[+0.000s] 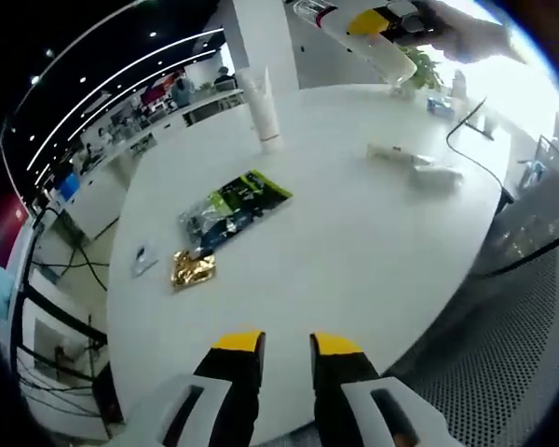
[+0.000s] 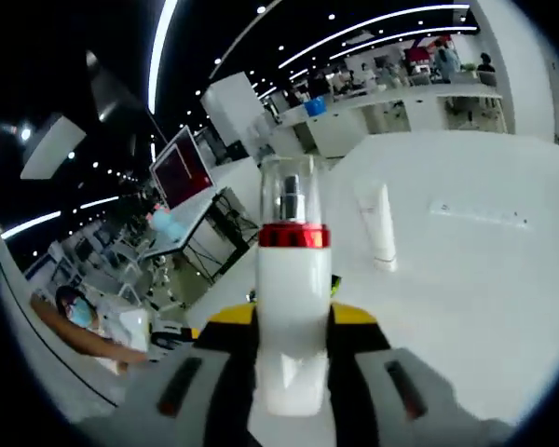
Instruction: Arrange the skincare products in the storage area until every visible bottle or jar stands upright without overlapping.
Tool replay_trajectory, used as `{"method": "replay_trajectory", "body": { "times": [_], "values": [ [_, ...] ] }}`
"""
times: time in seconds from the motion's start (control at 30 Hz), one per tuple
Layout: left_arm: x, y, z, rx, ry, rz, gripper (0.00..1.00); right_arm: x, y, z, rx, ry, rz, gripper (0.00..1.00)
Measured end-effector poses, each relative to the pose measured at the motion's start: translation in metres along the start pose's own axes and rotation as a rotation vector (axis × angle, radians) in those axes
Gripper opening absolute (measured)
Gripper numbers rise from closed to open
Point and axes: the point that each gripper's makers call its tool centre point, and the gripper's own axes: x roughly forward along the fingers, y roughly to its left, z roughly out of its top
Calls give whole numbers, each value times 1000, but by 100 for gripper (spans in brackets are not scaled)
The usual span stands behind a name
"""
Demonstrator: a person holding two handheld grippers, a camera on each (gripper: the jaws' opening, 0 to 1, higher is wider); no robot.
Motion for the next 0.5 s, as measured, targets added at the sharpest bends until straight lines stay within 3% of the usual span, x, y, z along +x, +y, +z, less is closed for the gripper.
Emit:
{"method": "replay_trajectory", "body": {
  "times": [0.1, 0.2, 0.3, 0.4, 0.47, 0.5],
  "values": [
    [-9, 2, 10, 32, -6, 12, 24, -4, 15, -7, 1, -29, 47, 27],
    [-22, 1, 48, -56, -135, 6, 25, -5, 27, -16, -5, -59, 85, 27],
    [-31, -10, 76, -128, -233, -42, 29, -4, 38, -23, 14, -95, 127, 27],
    [-38, -27, 96, -242, -289, -116, 33, -3, 42, -29, 36, -113, 143, 27],
    [-43, -50, 113, -340, -335, -224, 35, -10, 49, -34, 35, -129, 147, 27],
    [-46, -65, 121, -448, -340, -317, 38, -15, 53, -35, 47, -143, 160, 27]
  ]
}}
